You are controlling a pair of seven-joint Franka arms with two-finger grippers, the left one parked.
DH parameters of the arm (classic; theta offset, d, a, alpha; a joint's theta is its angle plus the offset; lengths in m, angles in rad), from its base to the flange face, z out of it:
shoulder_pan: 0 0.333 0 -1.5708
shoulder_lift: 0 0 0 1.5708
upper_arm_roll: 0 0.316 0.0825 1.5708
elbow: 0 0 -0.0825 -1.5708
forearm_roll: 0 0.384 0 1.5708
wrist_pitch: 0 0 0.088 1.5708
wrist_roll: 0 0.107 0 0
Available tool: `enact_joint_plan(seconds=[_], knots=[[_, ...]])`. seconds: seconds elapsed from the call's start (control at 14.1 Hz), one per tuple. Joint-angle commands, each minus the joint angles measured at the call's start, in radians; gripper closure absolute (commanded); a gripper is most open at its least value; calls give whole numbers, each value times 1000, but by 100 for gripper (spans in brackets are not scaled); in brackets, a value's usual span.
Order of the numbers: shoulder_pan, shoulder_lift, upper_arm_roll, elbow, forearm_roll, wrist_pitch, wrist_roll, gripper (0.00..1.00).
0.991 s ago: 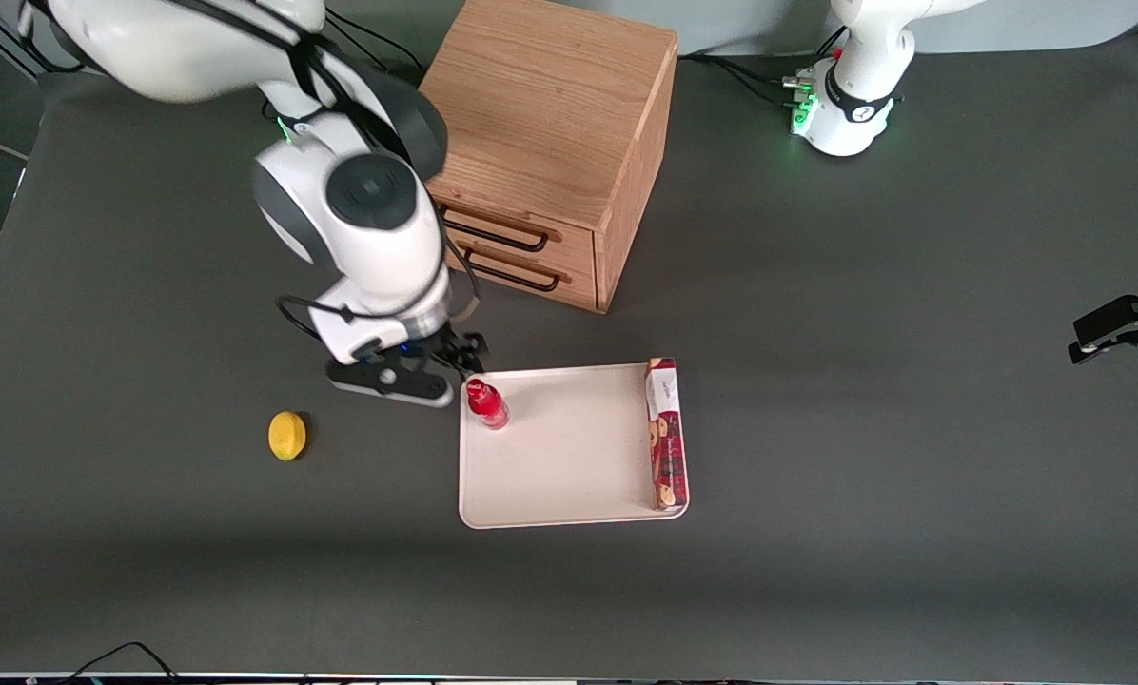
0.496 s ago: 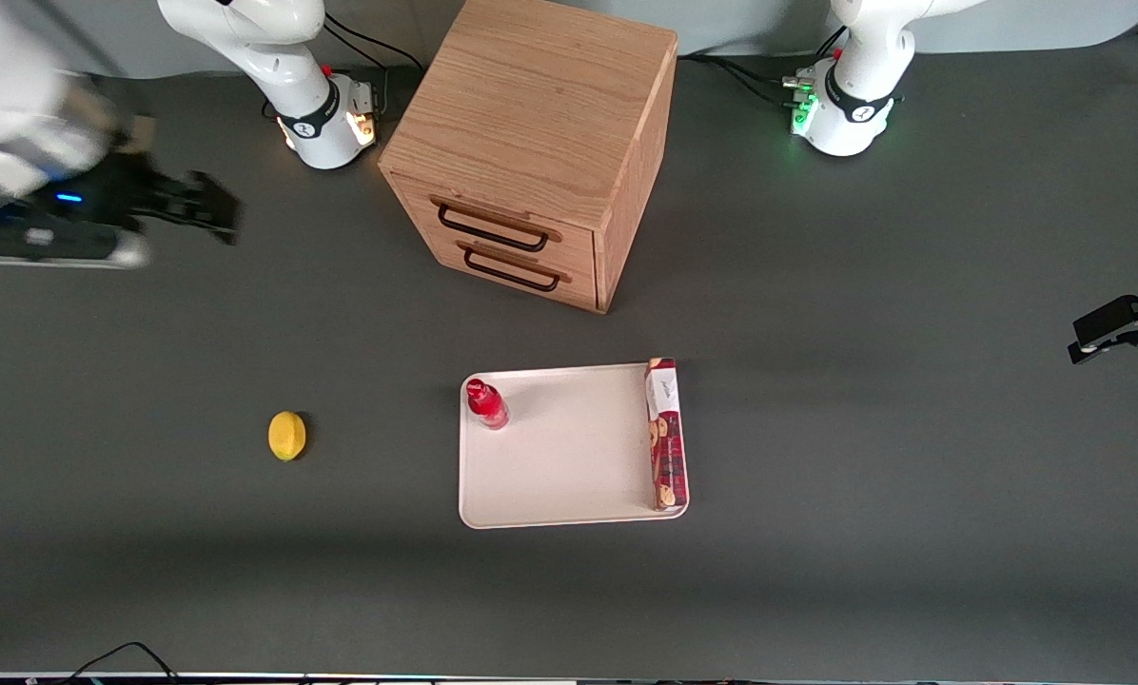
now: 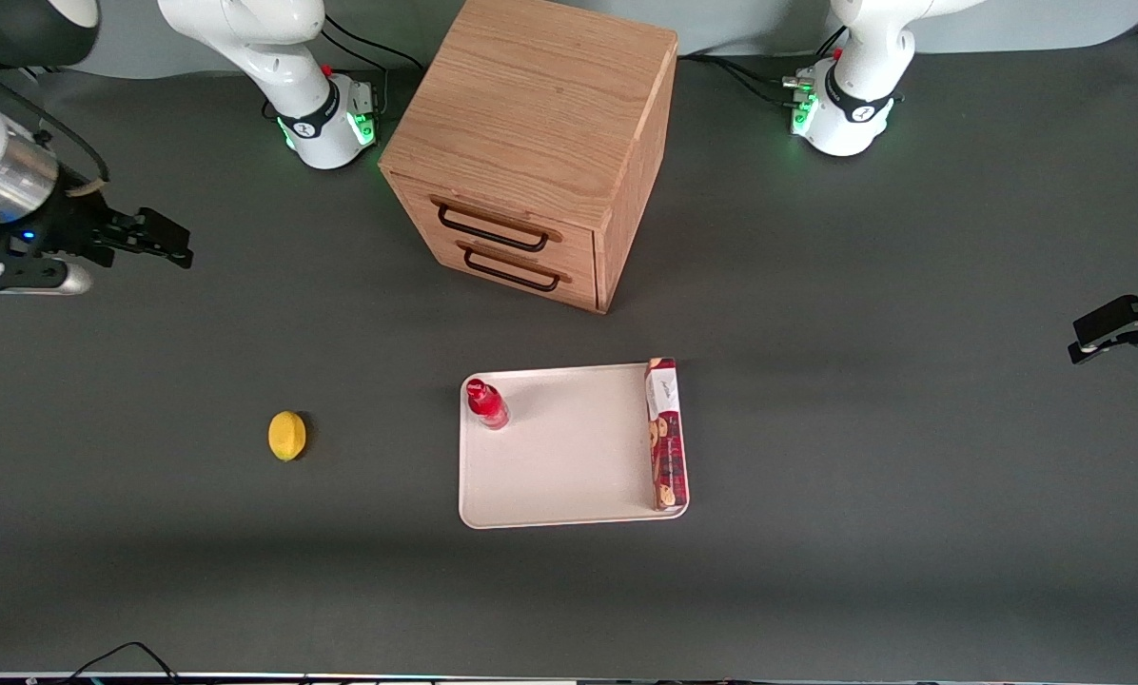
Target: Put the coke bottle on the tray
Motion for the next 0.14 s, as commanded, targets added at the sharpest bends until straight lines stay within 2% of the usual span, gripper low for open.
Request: enact_joint_plan(seconds=[0.0,0.07], knots=[[29,-17,-15,11,26,17,11,0],[29,0,-15,26,26,17,18,0]])
